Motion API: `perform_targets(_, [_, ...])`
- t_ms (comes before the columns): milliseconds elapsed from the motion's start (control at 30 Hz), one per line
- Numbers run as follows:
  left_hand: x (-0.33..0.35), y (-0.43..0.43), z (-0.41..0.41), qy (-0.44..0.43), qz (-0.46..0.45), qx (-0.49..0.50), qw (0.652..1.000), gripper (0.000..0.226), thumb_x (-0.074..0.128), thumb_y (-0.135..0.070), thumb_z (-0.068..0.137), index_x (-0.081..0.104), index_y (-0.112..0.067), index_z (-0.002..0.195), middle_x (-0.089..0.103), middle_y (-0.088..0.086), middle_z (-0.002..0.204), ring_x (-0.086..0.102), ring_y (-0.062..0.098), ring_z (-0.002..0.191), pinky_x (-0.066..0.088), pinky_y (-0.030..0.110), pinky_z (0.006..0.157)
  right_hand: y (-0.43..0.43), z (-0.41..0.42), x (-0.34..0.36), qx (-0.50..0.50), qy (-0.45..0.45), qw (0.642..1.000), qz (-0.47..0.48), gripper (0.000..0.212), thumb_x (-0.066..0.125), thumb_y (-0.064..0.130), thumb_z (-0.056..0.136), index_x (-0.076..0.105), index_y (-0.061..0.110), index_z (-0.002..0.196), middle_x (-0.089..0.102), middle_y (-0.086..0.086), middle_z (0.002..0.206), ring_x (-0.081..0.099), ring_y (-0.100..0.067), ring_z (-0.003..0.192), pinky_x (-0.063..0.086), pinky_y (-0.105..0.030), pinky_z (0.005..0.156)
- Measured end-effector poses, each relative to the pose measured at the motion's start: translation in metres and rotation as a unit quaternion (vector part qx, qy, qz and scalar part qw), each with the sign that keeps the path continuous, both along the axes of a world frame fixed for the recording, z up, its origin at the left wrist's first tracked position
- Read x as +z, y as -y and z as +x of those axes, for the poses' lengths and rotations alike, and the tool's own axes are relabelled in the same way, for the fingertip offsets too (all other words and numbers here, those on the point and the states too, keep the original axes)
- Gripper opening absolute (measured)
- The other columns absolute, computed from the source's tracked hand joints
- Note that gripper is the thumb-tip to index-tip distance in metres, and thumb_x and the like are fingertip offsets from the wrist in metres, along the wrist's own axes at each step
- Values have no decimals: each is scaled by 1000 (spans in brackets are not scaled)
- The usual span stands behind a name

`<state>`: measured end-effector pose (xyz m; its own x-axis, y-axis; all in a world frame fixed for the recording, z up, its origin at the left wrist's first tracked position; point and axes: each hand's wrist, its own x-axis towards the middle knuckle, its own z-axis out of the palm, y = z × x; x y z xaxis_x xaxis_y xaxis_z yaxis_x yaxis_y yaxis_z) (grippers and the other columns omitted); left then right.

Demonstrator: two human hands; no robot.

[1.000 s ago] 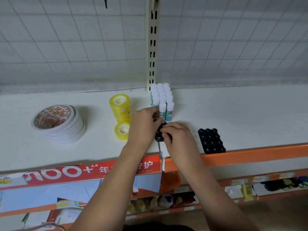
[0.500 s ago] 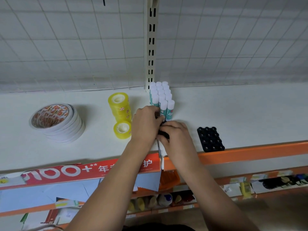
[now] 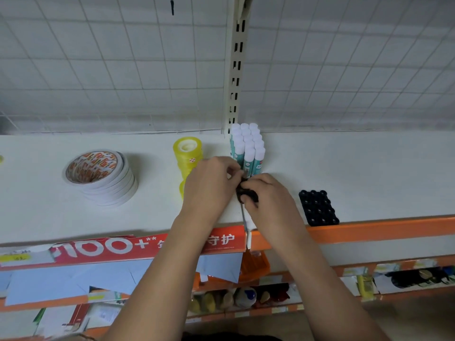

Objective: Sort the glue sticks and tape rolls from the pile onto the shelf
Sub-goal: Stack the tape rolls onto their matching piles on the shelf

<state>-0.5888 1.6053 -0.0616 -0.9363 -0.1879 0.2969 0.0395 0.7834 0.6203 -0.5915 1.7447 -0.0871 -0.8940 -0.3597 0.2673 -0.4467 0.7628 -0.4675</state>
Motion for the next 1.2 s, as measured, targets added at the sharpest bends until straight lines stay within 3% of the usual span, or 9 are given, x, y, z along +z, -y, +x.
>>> perform_targets(200, [23, 49, 34, -64, 0, 45, 997, 13, 62, -32, 89, 72, -28, 96, 71, -11, 84, 66, 17, 77, 54, 37, 74, 42, 15, 29, 53, -13, 996, -65, 20, 59, 19, 94, 69, 20, 111, 63, 6, 107, 59, -10, 95, 49, -28, 85])
perform_targets(333, [31, 96, 55, -98, -3, 84, 992, 18, 65, -28, 89, 70, -24, 105, 71, -10, 86, 65, 11, 80, 53, 34, 75, 92, 16, 41, 96, -6, 992, -82, 19, 60, 18, 93, 70, 18, 109, 64, 4, 106, 61, -14, 96, 51, -36, 86])
perform_targets(467, [33, 144, 74, -116, -35, 103, 987, 16, 66, -24, 88, 73, -17, 101, 71, -5, 93, 64, 15, 87, 50, 35, 80, 139, 18, 47, 122, -13, 988, -89, 18, 63, 19, 91, 71, 18, 107, 64, 4, 103, 60, -12, 94, 51, -36, 85])
perform_targets(667, [28, 211, 91, -112, -20, 92, 989, 12, 66, -20, 87, 73, -20, 97, 69, -6, 94, 62, 13, 86, 52, 37, 76, 192, 28, 38, 106, 12, 989, -105, 18, 64, 24, 89, 69, 20, 105, 63, 3, 102, 59, -15, 94, 52, -39, 85])
perform_targets(800, [24, 242, 88, -86, -26, 38, 995, 16, 66, -24, 88, 73, -21, 102, 68, -5, 100, 61, 13, 91, 52, 34, 78, 214, 33, 35, 79, 33, 993, -77, 39, 66, 41, 85, 62, 22, 119, 54, 9, 108, 53, -9, 100, 46, -27, 86])
perform_targets(933, [18, 263, 85, -35, -21, -13, 999, 32, 69, -28, 88, 69, -20, 119, 64, -3, 122, 58, 12, 110, 46, 26, 96, 220, 33, 32, 66, 65, 995, -24, 70, 71, 59, 74, 50, 26, 132, 45, 9, 121, 43, -8, 113, 28, -18, 88])
perform_targets(1033, [13, 277, 84, -14, 29, -35, 999, 45, 70, -38, 85, 64, -21, 126, 59, -5, 133, 54, 7, 112, 44, 27, 100, 223, 32, 27, 39, 102, 994, -26, 91, 77, 55, 71, 39, 20, 145, 45, 4, 137, 41, -11, 126, 25, -15, 93])
perform_targets(1133, [9, 284, 87, 13, 61, -66, 996, 66, 66, -59, 74, 59, -26, 131, 57, -10, 135, 51, 3, 109, 43, 24, 97, 226, 35, 23, 35, 87, 994, -57, 78, 82, 44, 72, 49, 15, 136, 51, 6, 114, 52, -17, 115, 37, -21, 89])
perform_targets(1200, [6, 285, 86, 23, 33, -89, 995, 66, 73, -51, 75, 57, -25, 134, 55, -7, 138, 54, 9, 116, 44, 29, 101, 227, 38, 22, 34, 75, 994, -68, 72, 83, 42, 72, 52, 15, 131, 48, 8, 106, 55, -17, 109, 46, -28, 91])
